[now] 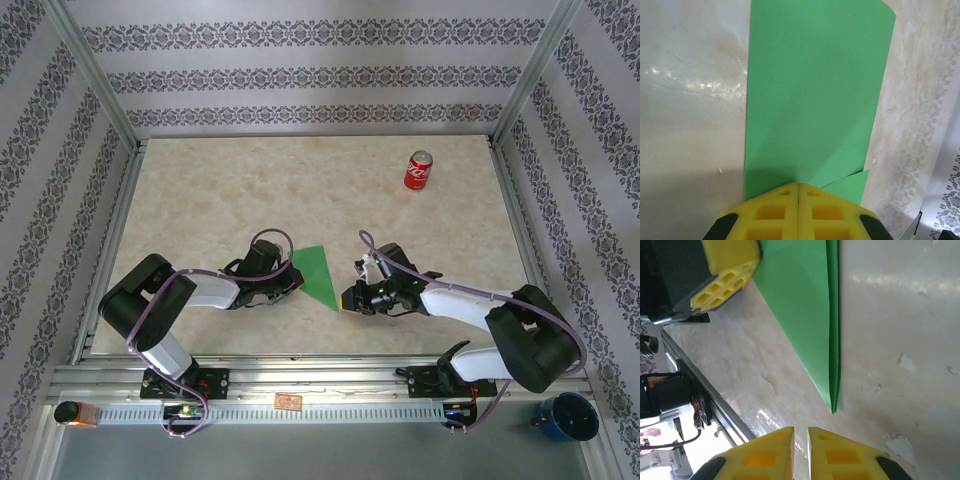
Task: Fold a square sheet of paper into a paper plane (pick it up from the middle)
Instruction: Third fold the triangle at the center of the table.
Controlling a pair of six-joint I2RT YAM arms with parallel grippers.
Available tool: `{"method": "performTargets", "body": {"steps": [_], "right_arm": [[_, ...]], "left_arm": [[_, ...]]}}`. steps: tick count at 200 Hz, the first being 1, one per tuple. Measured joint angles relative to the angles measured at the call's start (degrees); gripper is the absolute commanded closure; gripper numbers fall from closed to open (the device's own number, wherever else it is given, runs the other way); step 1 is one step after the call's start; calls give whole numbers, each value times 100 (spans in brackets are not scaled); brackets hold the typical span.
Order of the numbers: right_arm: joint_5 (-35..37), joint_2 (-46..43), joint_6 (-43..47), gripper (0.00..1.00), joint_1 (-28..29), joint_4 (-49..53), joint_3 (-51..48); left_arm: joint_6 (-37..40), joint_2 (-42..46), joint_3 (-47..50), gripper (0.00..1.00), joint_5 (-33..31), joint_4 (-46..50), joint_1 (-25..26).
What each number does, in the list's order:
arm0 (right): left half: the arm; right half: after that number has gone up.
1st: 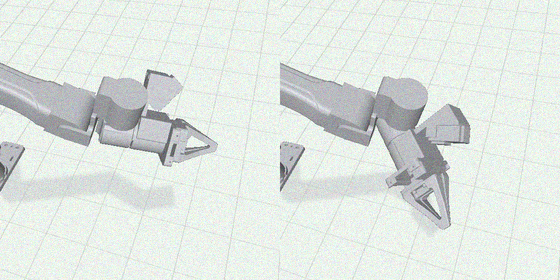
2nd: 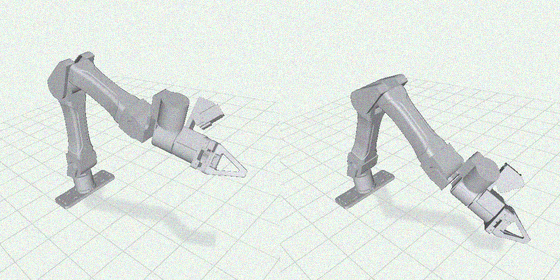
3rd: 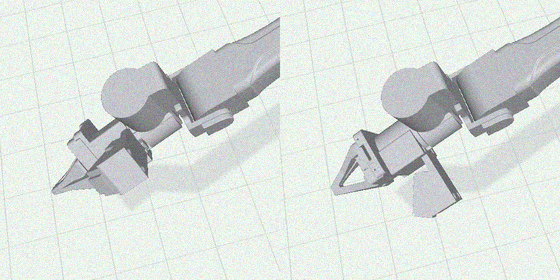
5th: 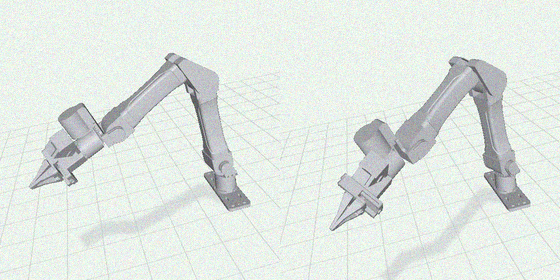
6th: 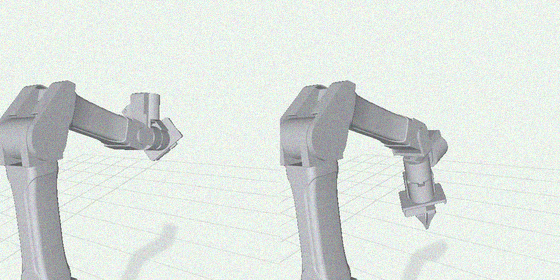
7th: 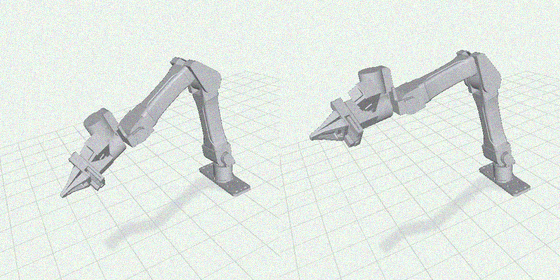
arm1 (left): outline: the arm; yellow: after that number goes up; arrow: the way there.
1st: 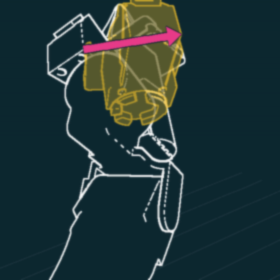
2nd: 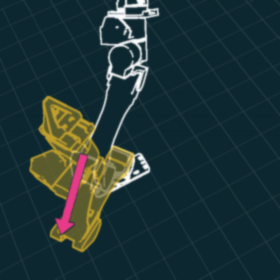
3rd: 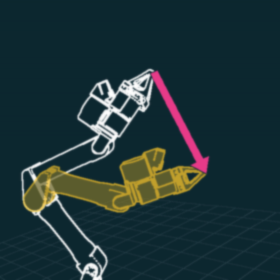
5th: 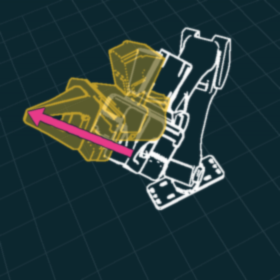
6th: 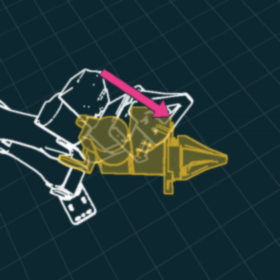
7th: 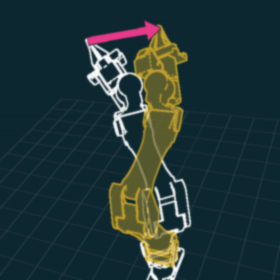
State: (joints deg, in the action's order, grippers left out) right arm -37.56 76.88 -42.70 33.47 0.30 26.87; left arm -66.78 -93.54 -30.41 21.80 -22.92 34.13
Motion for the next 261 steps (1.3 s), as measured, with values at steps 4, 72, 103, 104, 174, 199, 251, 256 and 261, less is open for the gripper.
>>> {"method": "performTargets", "body": {"steps": [4,72,103,104,174,199,251,256,261], "right_arm": [[24,4,0,83,0,7,20],[199,728,66,79,-37,109,688],[273,739,90,78,-37,129,787],[275,739,92,78,-37,129,789],[503,739,264,75,-37,334,916],[535,739,332,73,-37,428,1012],[767,739,629,68,-39,857,1250],[787,739,673,68,-39,876,1266],[798,739,688,67,-39,890,1274]], "left_arm": [[-17,9,11,100,-9,-4,2],[-476,142,105,100,-601,-33,297],[-697,173,107,100,-883,-39,459],[-704,177,107,100,-885,-37,466],[-719,610,149,96,-1204,330,520],[-656,619,142,89,-1202,391,520],[-140,1014,-131,65,-1292,1207,514],[-87,1093,-166,64,-1303,1292,514],[-39,1165,-186,63,-1309,1357,501]]}}
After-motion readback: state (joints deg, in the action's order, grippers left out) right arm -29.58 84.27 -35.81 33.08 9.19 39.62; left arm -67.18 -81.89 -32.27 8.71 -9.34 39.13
